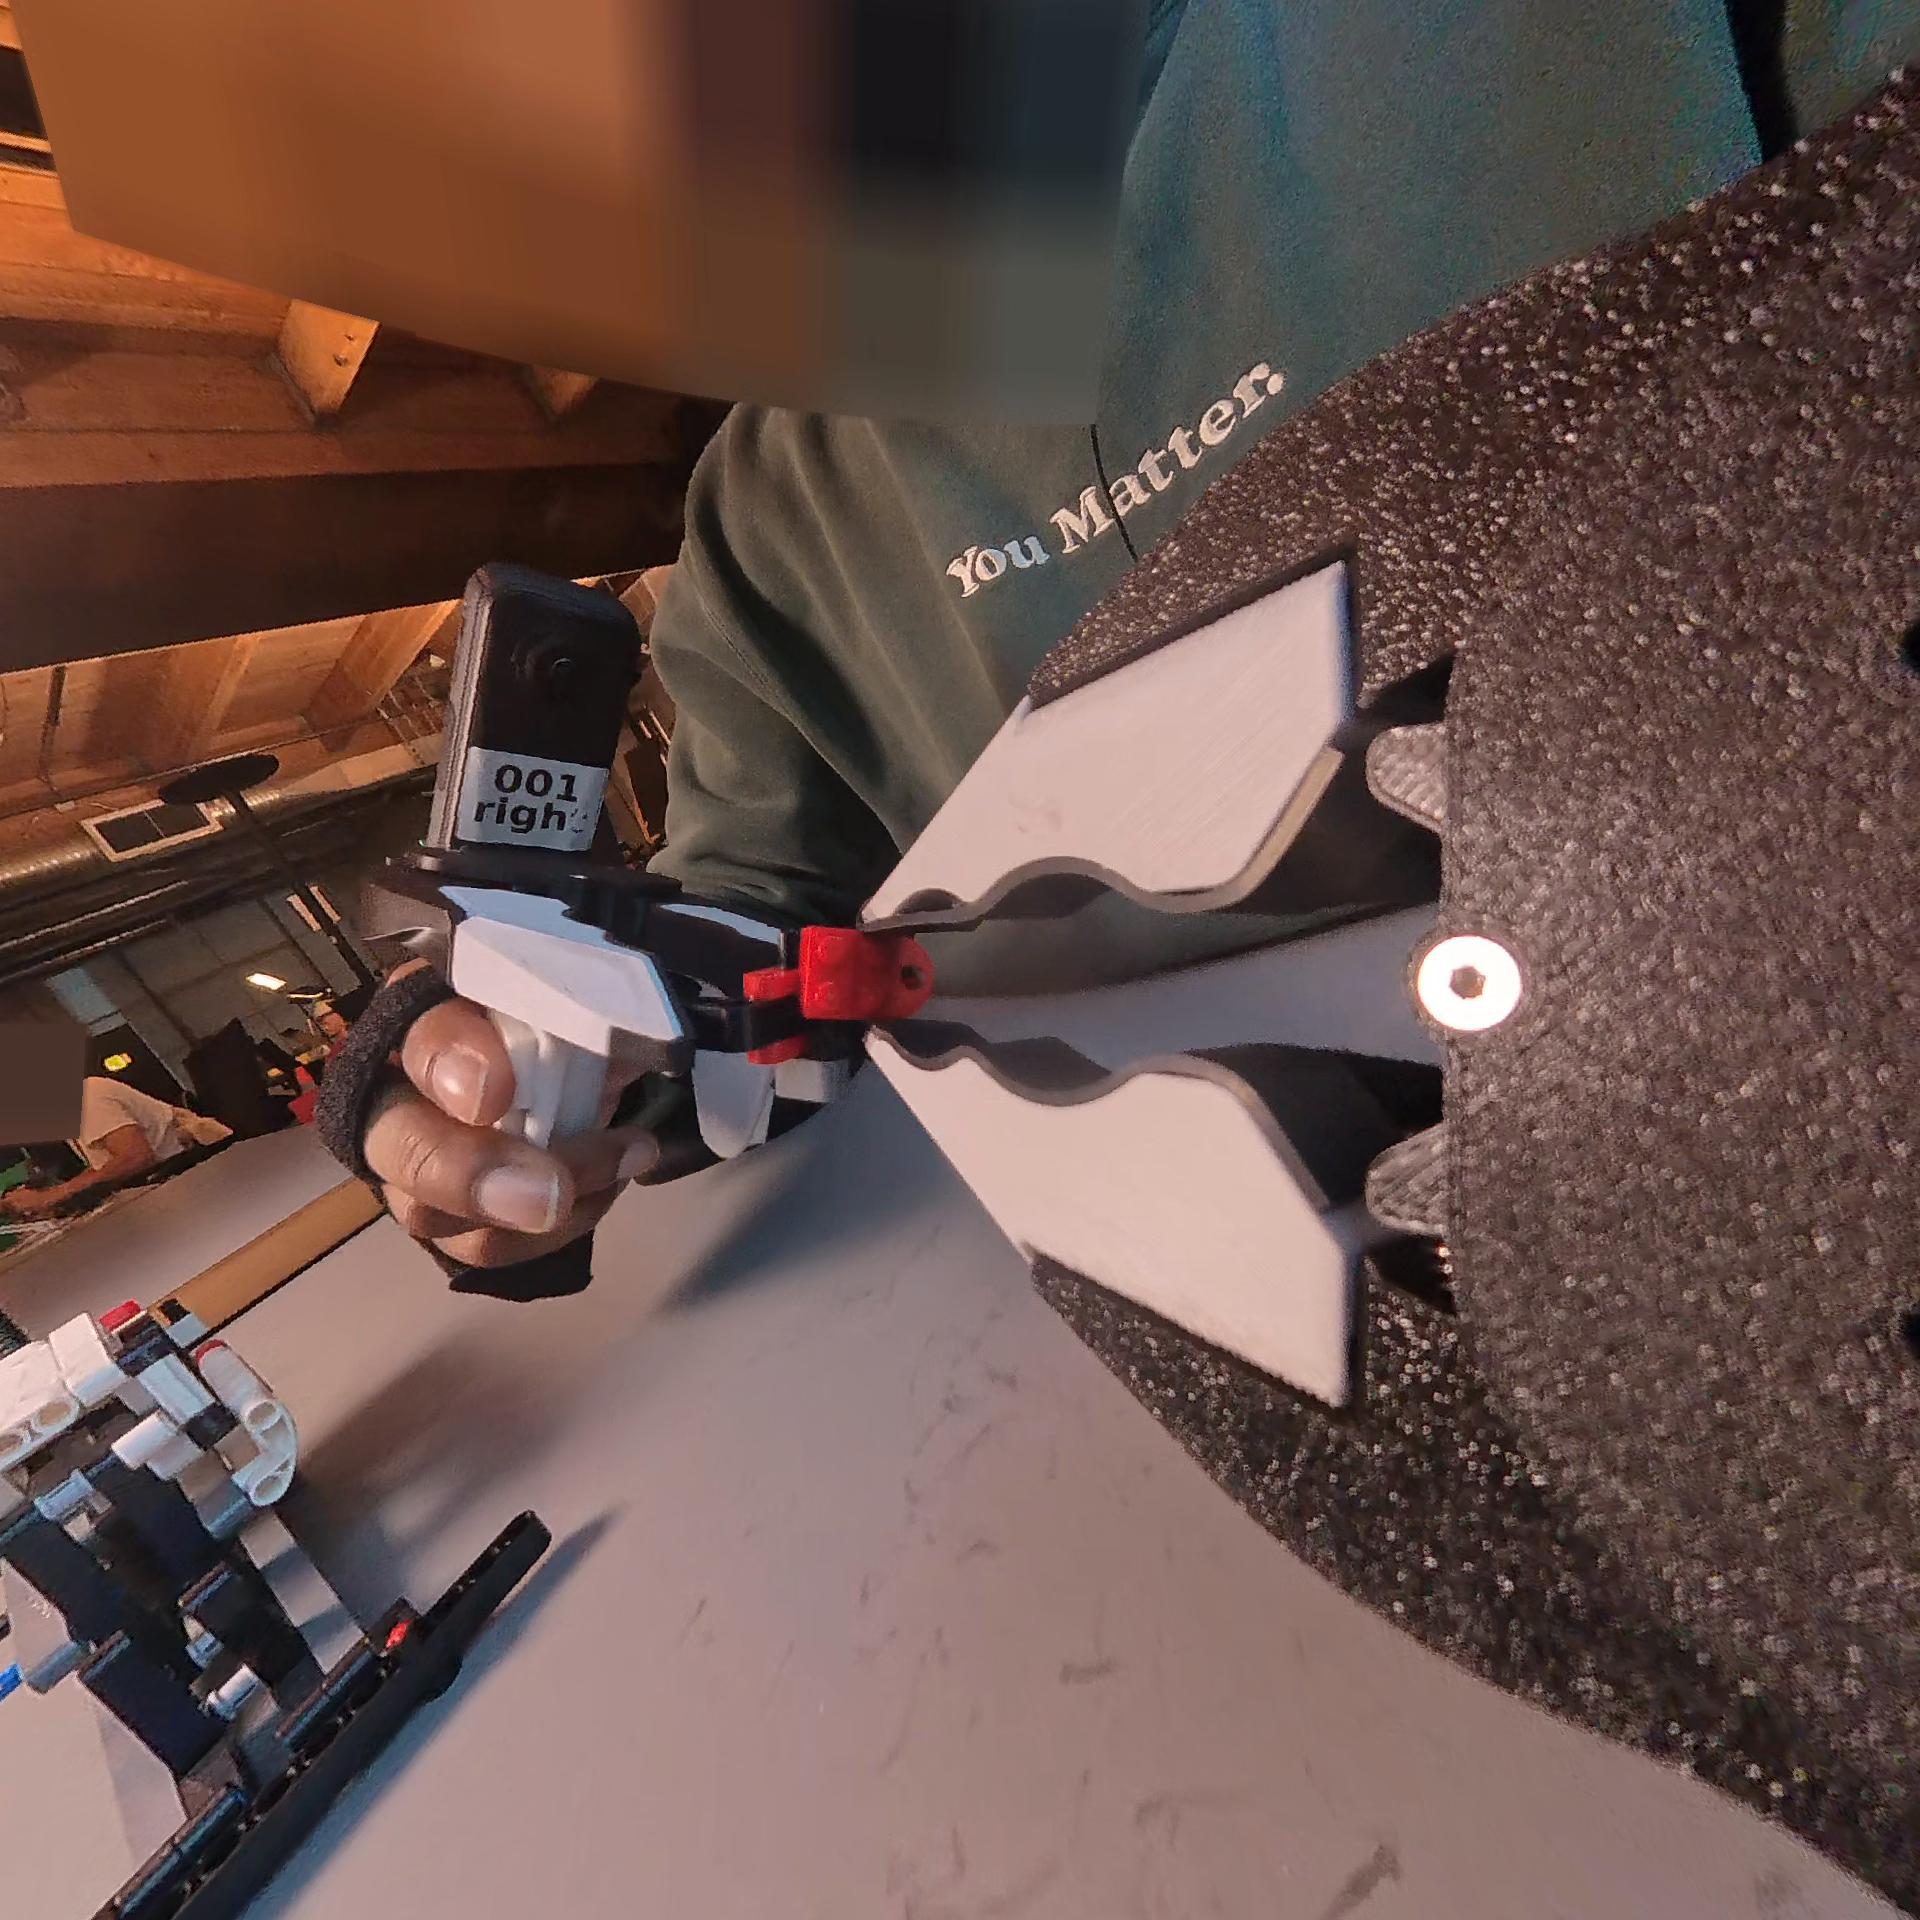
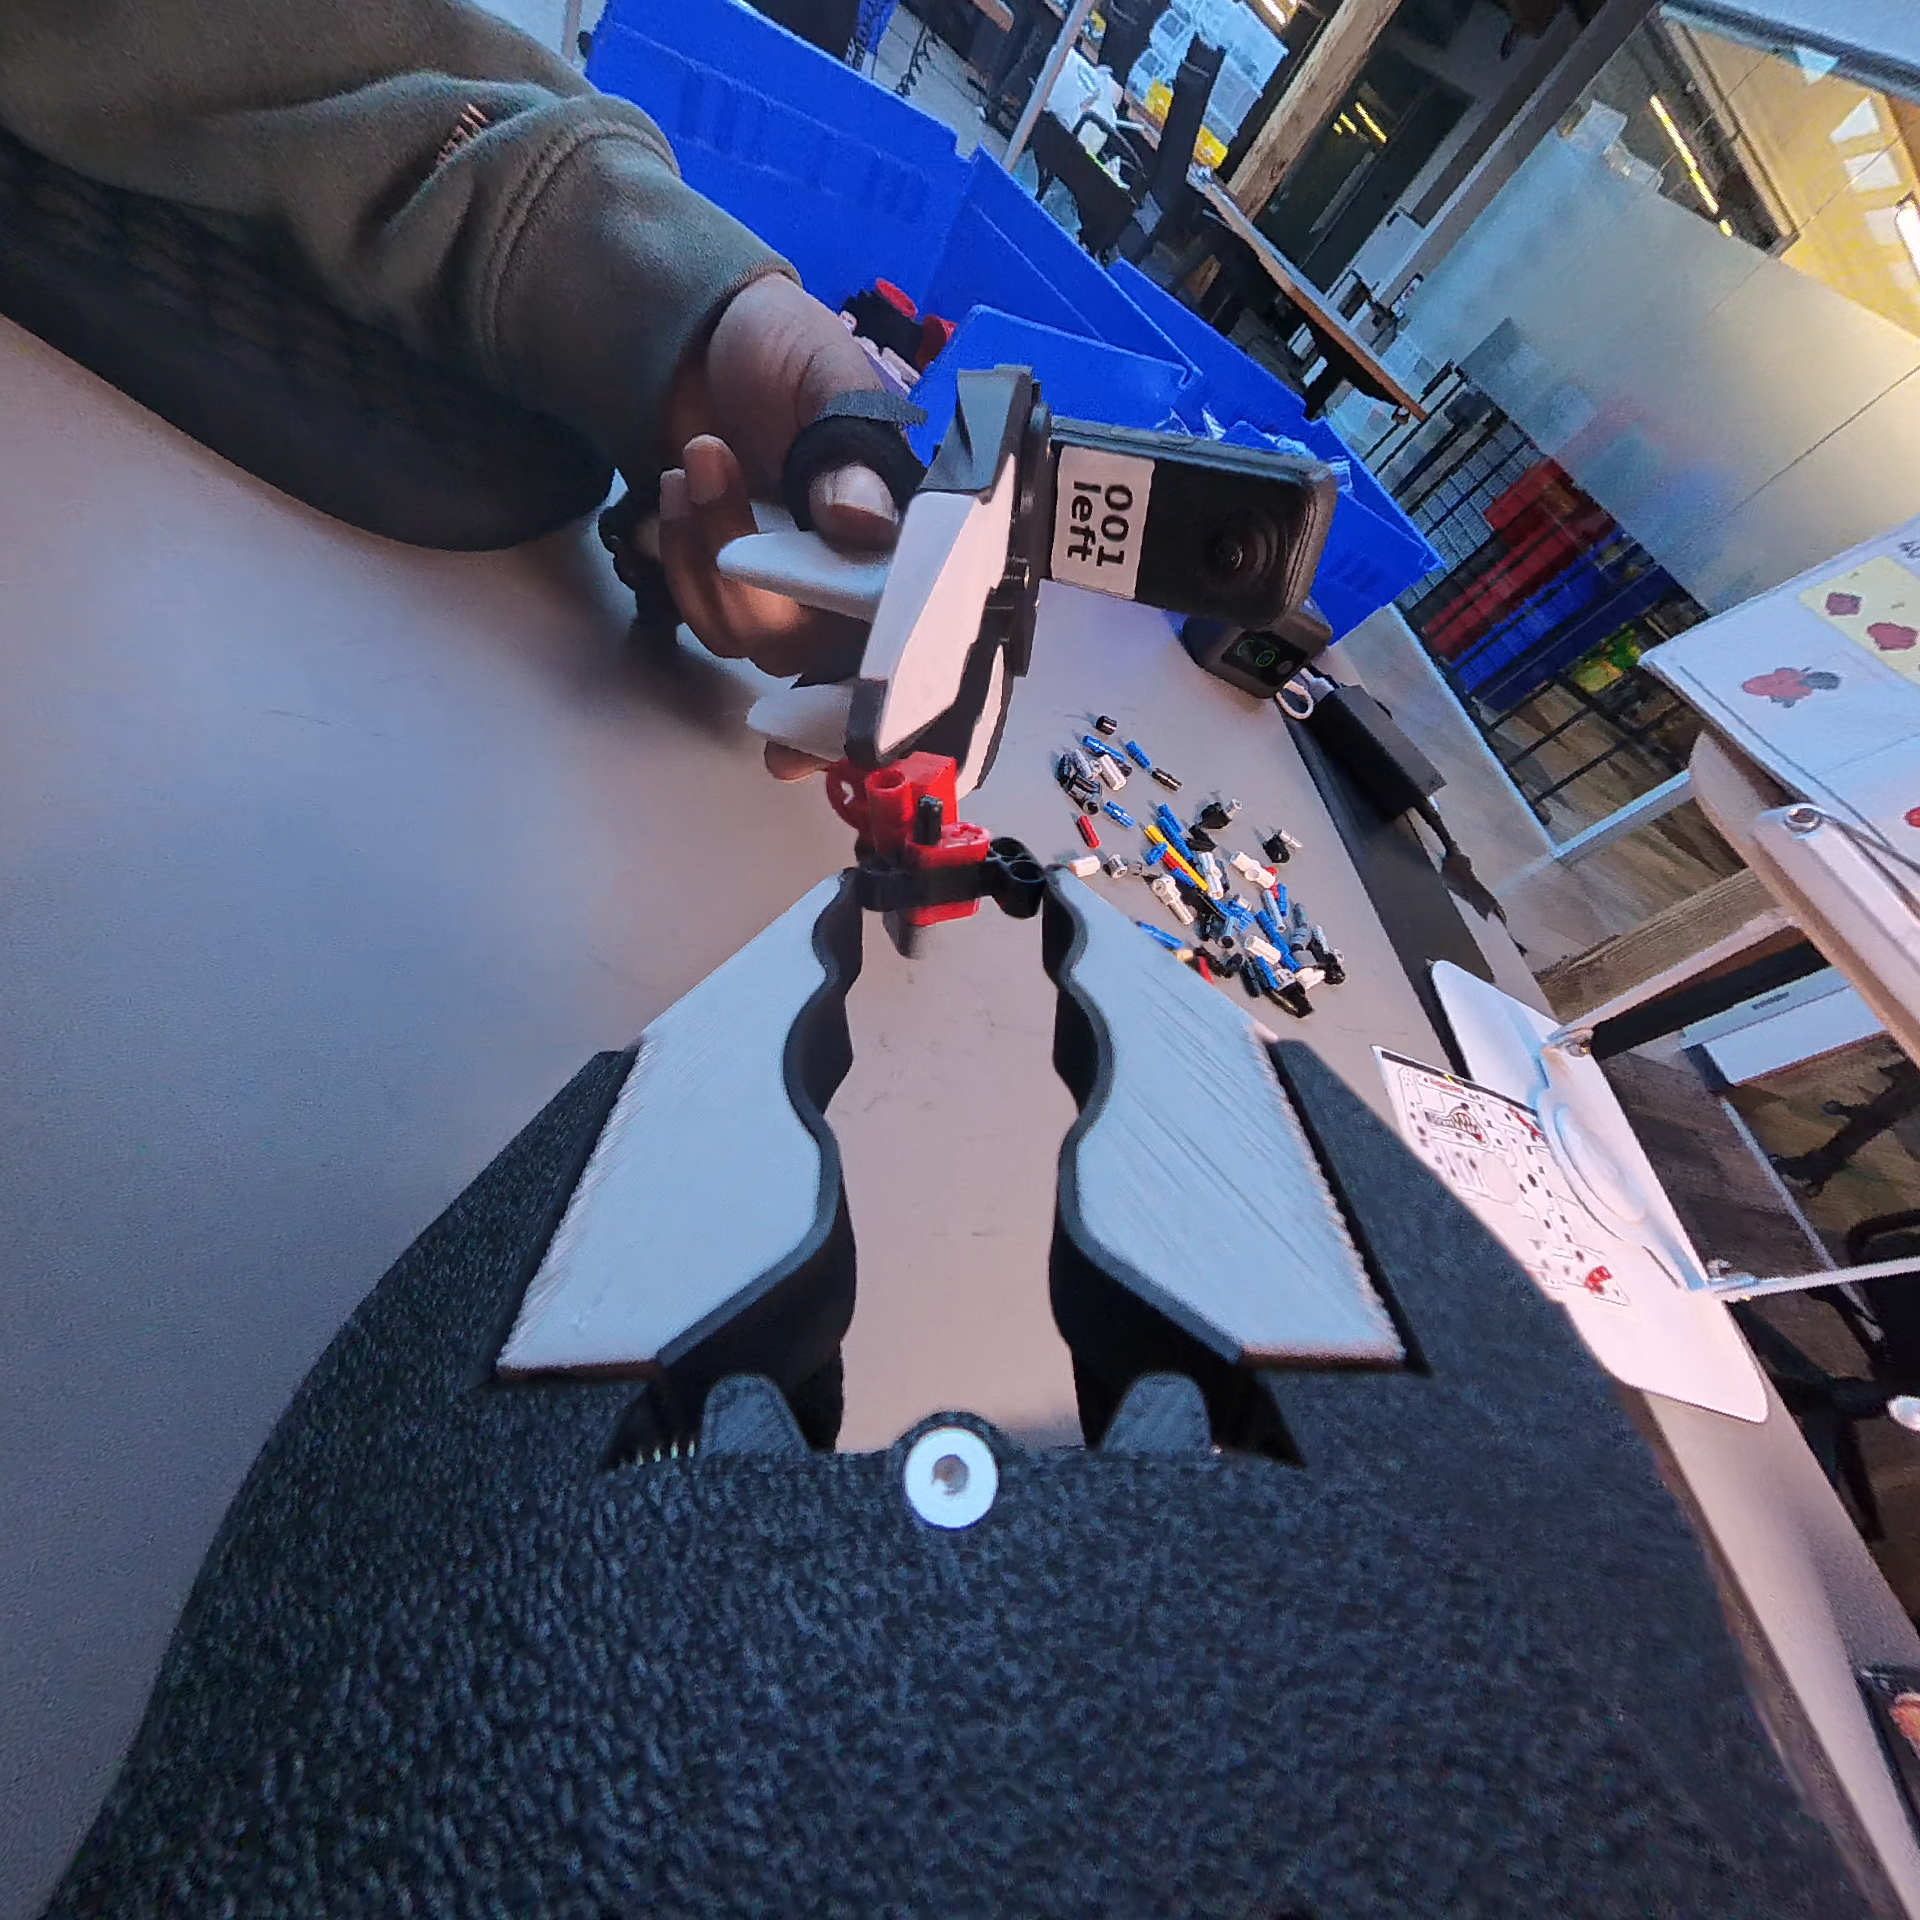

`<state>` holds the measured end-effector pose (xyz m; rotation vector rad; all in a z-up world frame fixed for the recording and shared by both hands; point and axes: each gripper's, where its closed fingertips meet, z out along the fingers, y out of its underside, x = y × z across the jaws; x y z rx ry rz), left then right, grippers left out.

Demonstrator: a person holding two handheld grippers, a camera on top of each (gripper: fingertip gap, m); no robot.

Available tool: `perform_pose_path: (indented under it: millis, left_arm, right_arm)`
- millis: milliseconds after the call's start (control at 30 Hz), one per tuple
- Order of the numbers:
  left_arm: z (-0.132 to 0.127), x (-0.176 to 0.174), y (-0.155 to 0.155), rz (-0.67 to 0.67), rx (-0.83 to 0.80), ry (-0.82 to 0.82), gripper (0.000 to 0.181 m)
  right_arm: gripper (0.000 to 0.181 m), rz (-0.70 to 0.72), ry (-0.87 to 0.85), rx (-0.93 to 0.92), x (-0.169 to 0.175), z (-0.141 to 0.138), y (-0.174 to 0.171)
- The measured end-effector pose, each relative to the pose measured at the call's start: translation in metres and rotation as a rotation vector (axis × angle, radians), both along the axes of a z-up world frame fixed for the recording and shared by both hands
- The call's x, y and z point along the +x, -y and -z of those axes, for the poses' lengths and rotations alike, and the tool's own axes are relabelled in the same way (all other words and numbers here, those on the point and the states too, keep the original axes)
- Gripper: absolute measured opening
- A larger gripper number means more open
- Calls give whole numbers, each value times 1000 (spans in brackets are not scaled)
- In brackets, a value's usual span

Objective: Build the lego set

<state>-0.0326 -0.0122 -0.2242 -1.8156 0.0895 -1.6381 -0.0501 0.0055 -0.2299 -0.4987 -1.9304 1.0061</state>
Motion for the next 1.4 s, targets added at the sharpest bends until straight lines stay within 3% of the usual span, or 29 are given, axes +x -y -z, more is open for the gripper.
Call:
perform_pose_path:
  millis: [433, 667, 833, 1100, 1400]
  left_arm:
    - [-8, 0, -1, -30, -23, 117, 16]
    - [-15, 3, -2, -44, 15, 138, 26]
    - [-28, 5, 3, -17, 76, 195, 21]
    - [-45, 13, 11, 22, 150, 251, 27]
    - [-47, 13, 15, 17, 176, 198, 15]
  right_arm:
    - [34, -51, -50, -98, 4, -10, 3]
    - [34, -79, -77, -147, 6, -18, 11]
    - [34, -123, -72, -265, 11, -29, 16]
    - [34, -207, -34, -477, 19, -46, 24]
    - [34, -230, 26, -519, 20, -42, 29]
